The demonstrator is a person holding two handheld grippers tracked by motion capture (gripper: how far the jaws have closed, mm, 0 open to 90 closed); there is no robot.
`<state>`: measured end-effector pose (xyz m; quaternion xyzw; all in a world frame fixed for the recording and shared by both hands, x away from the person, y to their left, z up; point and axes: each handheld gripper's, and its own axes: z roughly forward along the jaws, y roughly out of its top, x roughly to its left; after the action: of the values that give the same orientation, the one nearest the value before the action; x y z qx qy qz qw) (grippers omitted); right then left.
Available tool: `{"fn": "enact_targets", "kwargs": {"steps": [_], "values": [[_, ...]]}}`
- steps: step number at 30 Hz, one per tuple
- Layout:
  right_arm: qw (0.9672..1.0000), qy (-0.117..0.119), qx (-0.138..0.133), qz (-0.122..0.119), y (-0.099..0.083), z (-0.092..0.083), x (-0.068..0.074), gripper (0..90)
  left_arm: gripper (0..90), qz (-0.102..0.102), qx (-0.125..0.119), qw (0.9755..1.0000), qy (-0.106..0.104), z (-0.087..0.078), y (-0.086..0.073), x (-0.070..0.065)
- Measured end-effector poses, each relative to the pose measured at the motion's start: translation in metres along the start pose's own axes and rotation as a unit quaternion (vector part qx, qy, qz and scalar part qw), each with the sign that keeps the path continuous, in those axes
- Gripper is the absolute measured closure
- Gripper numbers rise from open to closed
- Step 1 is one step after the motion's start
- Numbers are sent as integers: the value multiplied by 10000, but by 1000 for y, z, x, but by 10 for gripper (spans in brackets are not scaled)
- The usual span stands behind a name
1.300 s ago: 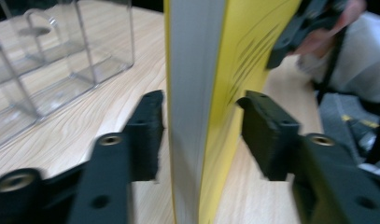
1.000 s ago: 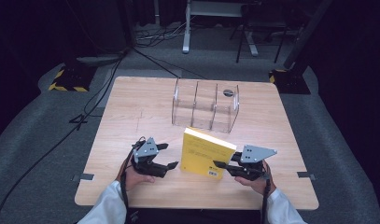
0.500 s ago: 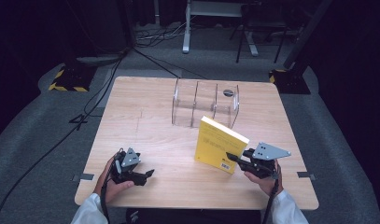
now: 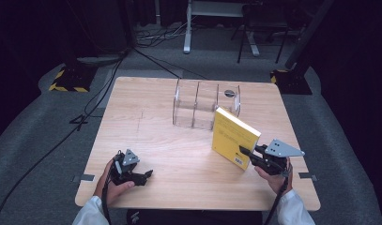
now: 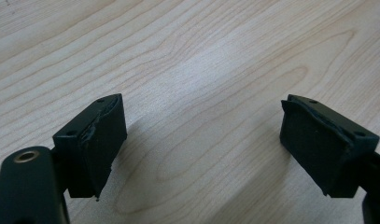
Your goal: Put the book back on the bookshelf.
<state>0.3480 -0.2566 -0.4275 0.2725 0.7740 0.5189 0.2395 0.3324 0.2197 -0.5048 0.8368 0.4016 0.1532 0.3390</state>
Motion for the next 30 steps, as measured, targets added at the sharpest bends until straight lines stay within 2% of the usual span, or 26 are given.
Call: {"fn": "enact_targets", "kwargs": {"steps": [3, 5, 7, 13, 16, 23, 25, 30], "values": [[9999, -167, 0, 24, 1, -3, -4, 766, 141, 35, 35, 10000, 18, 0, 1, 1], [9997, -228, -17, 43, 1, -3, -5, 766, 133, -22, 16, 10000, 51, 1, 1, 0], [9992, -395, -39, 108, 2, -4, -8, 766, 131, -15, 22, 10000, 88, 1, 1, -1], [9977, -621, -171, 204, 11, -3, -12, 766, 128, -1, 28, 10000, 89, 2, 2, -1], [9969, -701, -240, 276, 17, 2, -14, 766, 124, -68, 10, 9999, 74, 3, 2, -2], [9949, -936, -184, 340, 26, 16, -20, 766, 124, -22, 27, 10000, 84, 3, 3, -1], [9935, -1049, -190, 408, 32, 24, -25, 766, 124, -19, 26, 10000, 84, 3, 3, -1], [9918, -1204, -199, 388, 41, 33, -29, 766, 124, -23, 17, 10000, 86, 3, 3, -1]]}}
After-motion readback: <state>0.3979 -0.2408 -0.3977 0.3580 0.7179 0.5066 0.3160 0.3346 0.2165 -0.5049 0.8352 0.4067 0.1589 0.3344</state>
